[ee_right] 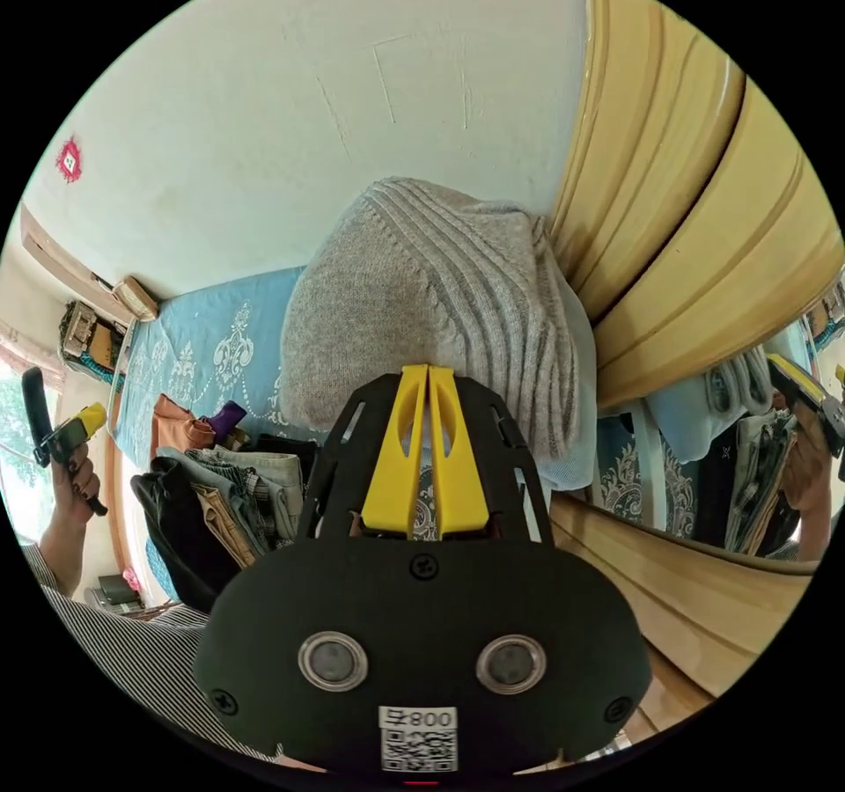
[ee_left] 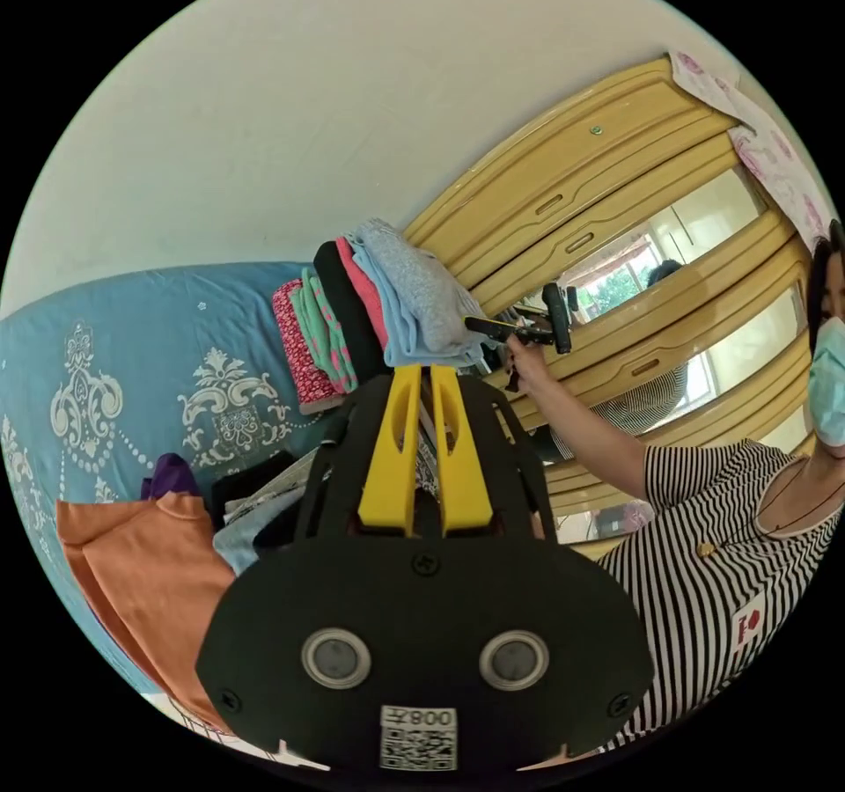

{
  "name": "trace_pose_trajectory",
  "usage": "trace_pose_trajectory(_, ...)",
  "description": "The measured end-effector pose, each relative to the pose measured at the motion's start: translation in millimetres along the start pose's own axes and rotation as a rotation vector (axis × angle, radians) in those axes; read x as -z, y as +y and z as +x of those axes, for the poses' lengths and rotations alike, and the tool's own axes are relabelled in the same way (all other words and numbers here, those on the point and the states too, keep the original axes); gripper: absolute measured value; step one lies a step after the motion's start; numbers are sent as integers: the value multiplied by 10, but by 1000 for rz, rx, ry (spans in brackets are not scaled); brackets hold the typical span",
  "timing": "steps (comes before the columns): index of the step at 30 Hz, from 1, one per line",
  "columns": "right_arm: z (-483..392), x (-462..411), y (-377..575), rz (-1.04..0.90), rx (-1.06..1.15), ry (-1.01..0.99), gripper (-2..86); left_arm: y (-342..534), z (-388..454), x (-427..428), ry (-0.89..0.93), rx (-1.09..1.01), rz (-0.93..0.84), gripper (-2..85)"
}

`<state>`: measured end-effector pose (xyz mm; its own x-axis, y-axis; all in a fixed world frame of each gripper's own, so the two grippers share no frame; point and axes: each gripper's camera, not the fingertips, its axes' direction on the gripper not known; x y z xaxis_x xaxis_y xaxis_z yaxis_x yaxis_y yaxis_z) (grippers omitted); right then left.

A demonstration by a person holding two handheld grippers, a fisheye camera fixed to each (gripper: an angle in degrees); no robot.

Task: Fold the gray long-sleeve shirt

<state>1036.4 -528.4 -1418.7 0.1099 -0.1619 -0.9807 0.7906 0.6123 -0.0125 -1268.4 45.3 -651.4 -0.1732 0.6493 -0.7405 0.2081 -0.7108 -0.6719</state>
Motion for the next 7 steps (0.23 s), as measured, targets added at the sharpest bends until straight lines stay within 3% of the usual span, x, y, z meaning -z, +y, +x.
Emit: trace_pose_trajectory(7,171,774,434,21,-80,-65,1,922,-215,871,5,58,91,27)
